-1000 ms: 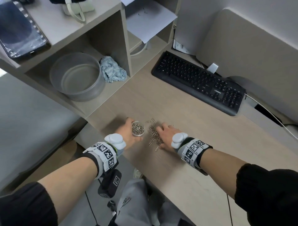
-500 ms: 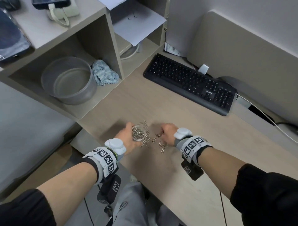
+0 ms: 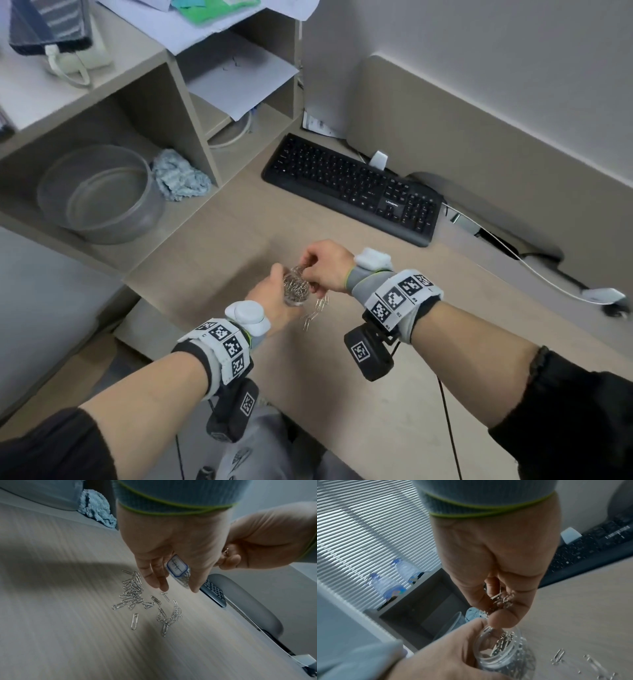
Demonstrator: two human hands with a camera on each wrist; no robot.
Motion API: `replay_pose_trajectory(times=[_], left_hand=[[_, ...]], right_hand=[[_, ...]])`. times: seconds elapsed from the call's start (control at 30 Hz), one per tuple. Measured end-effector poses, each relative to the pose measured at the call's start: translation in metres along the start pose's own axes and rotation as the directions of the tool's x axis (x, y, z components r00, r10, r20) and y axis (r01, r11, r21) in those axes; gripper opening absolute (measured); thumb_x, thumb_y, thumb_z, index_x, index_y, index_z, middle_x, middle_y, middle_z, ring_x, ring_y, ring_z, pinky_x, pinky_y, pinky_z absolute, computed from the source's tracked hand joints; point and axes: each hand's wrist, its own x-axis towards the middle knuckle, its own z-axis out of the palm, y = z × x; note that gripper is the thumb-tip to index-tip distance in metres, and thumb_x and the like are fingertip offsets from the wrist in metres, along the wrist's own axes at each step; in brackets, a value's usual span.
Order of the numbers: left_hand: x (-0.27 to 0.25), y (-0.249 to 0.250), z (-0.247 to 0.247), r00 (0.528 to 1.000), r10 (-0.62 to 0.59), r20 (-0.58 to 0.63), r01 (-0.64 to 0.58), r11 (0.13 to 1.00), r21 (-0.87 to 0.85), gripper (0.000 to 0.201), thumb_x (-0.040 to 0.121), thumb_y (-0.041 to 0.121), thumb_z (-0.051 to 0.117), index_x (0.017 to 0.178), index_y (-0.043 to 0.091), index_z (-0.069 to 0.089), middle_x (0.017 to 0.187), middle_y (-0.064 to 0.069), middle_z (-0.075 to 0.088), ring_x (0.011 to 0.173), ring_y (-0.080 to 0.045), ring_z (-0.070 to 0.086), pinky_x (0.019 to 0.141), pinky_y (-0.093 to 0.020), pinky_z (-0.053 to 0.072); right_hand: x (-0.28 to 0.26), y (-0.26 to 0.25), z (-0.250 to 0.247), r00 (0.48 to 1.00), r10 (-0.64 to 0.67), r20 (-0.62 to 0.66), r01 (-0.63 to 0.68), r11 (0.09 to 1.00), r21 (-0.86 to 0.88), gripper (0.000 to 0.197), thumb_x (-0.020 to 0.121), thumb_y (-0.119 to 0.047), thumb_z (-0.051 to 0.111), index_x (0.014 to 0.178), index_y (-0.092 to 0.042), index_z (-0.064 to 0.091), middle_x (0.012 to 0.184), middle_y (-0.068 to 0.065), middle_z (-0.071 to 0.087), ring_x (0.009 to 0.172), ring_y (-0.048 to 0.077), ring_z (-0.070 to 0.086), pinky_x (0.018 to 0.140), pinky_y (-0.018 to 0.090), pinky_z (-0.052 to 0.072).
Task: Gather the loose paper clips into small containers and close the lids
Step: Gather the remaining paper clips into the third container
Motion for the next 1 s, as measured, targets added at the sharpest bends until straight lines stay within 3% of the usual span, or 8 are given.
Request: replay_pose_trajectory(times=[0.13,0.27,0.43,0.53,0.63,0.77,0.87,1.0], left_hand=[[-0.003,0.007,0.006,0.999,0.023,-0.028,-0.023,1.0,0.02,0.071,0.067,0.046,0.079,0.119,0.019,0.039,0.1,-0.002,0.065,0.085,-0.027,0.063,0.069,-0.036,0.052],[-0.006,0.009,0.008,0.999,0.033,-0.02,-0.033,0.999,0.026,0.073,0.071,0.043,0.078,0.126,0.018,0.038,0.106,-0.002,0.065,0.087,-0.025,0.063,0.067,-0.033,0.05],[-0.011,0.013,0.007,0.999,0.045,-0.018,-0.045,0.998,0.032,0.07,0.072,0.045,0.075,0.125,0.02,0.037,0.104,0.002,0.063,0.088,-0.023,0.063,0.074,-0.035,0.053],[-0.011,0.01,0.004,0.999,0.04,-0.016,-0.039,0.998,0.048,0.07,0.071,0.046,0.075,0.124,0.021,0.036,0.101,0.001,0.063,0.086,-0.024,0.061,0.072,-0.035,0.052],[-0.012,0.003,0.0,0.998,0.051,-0.034,-0.05,0.998,0.032,0.068,0.072,0.044,0.077,0.122,0.019,0.038,0.102,0.001,0.062,0.084,-0.023,0.058,0.069,-0.031,0.046],[-0.012,-0.017,-0.008,0.997,0.055,-0.052,-0.055,0.998,0.01,0.061,0.069,0.044,0.08,0.113,0.022,0.043,0.103,0.003,0.061,0.091,-0.022,0.059,0.075,-0.032,0.047],[-0.013,-0.034,-0.015,0.998,0.045,-0.046,-0.043,0.999,0.027,0.062,0.067,0.043,0.079,0.113,0.022,0.044,0.105,0.0,0.06,0.094,-0.024,0.059,0.08,-0.037,0.05],[-0.012,-0.057,-0.024,0.998,0.014,-0.059,-0.012,0.999,0.036,0.059,0.069,0.037,0.08,0.115,0.019,0.046,0.104,-0.001,0.061,0.093,-0.025,0.059,0.08,-0.038,0.05]], right_hand=[[-0.014,-0.001,-0.003,0.999,-0.04,-0.023,0.037,0.989,-0.143,0.017,0.082,0.0,0.057,0.08,-0.017,0.06,0.065,0.007,0.065,0.047,0.02,0.061,0.052,0.031,0.053],[-0.019,-0.001,-0.002,0.999,-0.043,-0.014,0.041,0.992,-0.117,0.018,0.081,0.0,0.057,0.087,-0.013,0.067,0.084,0.017,0.073,0.074,0.031,0.073,0.074,0.041,0.061],[-0.028,-0.006,-0.002,0.997,-0.076,-0.029,0.074,0.994,-0.079,0.024,0.085,0.003,0.05,0.092,-0.015,0.063,0.092,0.021,0.073,0.079,0.034,0.073,0.077,0.044,0.06],[-0.029,-0.007,-0.001,0.994,-0.099,-0.038,0.098,0.995,-0.015,0.025,0.087,0.009,0.044,0.09,-0.012,0.058,0.091,0.027,0.069,0.067,0.033,0.069,0.066,0.039,0.061],[-0.026,-0.003,-0.005,0.993,-0.078,-0.09,0.08,0.997,0.021,0.023,0.088,0.01,0.044,0.091,-0.008,0.057,0.076,0.019,0.062,0.044,0.016,0.055,0.045,0.024,0.049],[-0.01,0.026,-0.006,0.989,0.056,-0.138,-0.05,0.998,0.045,0.02,0.086,0.008,0.045,0.088,-0.008,0.056,0.072,0.013,0.061,0.048,0.021,0.058,0.049,0.032,0.053],[0.003,0.058,-0.004,0.97,0.198,-0.143,-0.214,0.97,-0.112,0.015,0.086,0.004,0.052,0.088,-0.01,0.059,0.076,0.013,0.07,0.058,0.025,0.07,0.057,0.034,0.059],[0.02,0.085,0.012,0.945,0.319,-0.071,-0.311,0.811,-0.496,0.019,0.077,-0.009,0.068,0.096,-0.004,0.069,0.079,0.011,0.075,0.071,0.027,0.074,0.071,0.042,0.062]])
